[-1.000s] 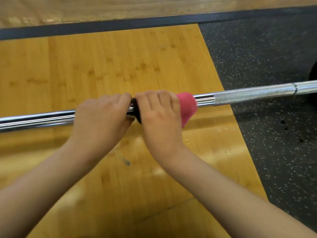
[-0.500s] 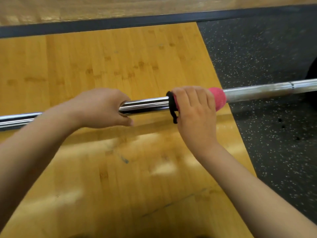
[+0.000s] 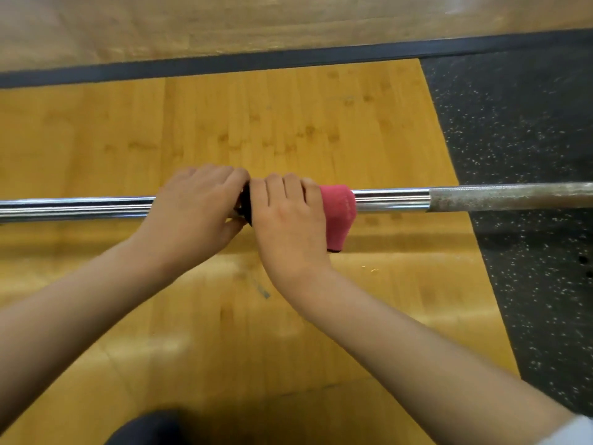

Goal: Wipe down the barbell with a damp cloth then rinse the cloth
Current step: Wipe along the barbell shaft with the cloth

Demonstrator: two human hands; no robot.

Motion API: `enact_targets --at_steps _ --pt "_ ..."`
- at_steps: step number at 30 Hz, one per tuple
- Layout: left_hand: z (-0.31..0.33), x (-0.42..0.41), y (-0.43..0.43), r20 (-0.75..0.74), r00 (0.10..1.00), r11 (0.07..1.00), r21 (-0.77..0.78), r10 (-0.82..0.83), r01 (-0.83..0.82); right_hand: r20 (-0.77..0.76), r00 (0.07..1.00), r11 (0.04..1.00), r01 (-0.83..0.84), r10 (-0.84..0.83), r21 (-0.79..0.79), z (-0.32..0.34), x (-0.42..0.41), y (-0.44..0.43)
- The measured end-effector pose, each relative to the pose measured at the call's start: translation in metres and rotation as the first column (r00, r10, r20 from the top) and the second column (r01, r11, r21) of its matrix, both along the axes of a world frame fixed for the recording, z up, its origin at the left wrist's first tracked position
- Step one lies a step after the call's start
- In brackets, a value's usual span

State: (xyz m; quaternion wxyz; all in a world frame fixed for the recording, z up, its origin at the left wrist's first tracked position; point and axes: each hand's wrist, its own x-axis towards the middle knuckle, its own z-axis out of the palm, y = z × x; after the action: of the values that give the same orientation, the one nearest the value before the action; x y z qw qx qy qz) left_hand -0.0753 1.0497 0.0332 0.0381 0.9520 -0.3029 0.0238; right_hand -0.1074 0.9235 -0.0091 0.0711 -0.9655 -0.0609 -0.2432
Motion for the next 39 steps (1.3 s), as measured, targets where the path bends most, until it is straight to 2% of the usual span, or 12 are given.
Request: enact_targets --at_steps 4,10,15,19,23,27,29,32,35,39 --pt "0.018 -0.013 0.026 -0.035 0.999 0.995 0.103 0.018 -0.014 -0.002 0.997 0.997 -0.078 0.078 -0.018 0.004 0.002 -0.004" --pt "0.029 -0.026 0.052 -0.113 0.99 0.973 0.206 -0.084 0.106 -0.071 0.981 0.977 -0.188 0.181 -0.104 0.013 0.002 -0.032" --pt "0.016 -0.032 0.072 -0.092 0.988 0.984 0.115 -0.126 0.136 -0.162 0.977 0.98 -0.156 0.135 -0.125 0.013 0.002 -0.034" --pt "0.008 -0.029 0.092 -0.056 0.989 0.985 0.093 -0.138 0.142 -0.121 0.991 0.967 -0.084 0.055 -0.241 0.014 0.0 -0.02" --pt "0.003 -0.012 0.117 -0.005 0.996 0.996 0.039 -0.084 0.084 -0.221 0.97 0.926 -0.17 0.098 -0.338 0.018 0.006 -0.001" --pt "-0.001 0.0 0.134 -0.002 0.999 0.999 -0.011 -0.046 0.046 -0.184 0.958 0.911 -0.268 0.219 -0.314 0.021 0.018 0.052" --pt "-0.004 0.006 0.14 -0.008 0.998 0.998 -0.037 -0.056 0.056 -0.149 0.962 0.923 -0.263 0.229 -0.281 0.018 0.025 0.092" --pt "-0.003 0.013 0.145 -0.099 0.995 0.997 -0.071 -0.013 0.006 -0.055 0.982 0.962 -0.189 0.181 -0.199 0.01 0.031 0.137" --pt "-0.006 0.018 0.146 -0.059 0.998 0.998 -0.06 -0.019 0.016 -0.009 0.987 0.97 -0.158 0.159 -0.183 0.008 0.029 0.141" --pt "-0.012 0.019 0.141 0.016 0.999 0.998 -0.039 -0.044 0.045 -0.072 0.986 0.972 -0.161 0.151 -0.169 0.016 0.02 0.11"
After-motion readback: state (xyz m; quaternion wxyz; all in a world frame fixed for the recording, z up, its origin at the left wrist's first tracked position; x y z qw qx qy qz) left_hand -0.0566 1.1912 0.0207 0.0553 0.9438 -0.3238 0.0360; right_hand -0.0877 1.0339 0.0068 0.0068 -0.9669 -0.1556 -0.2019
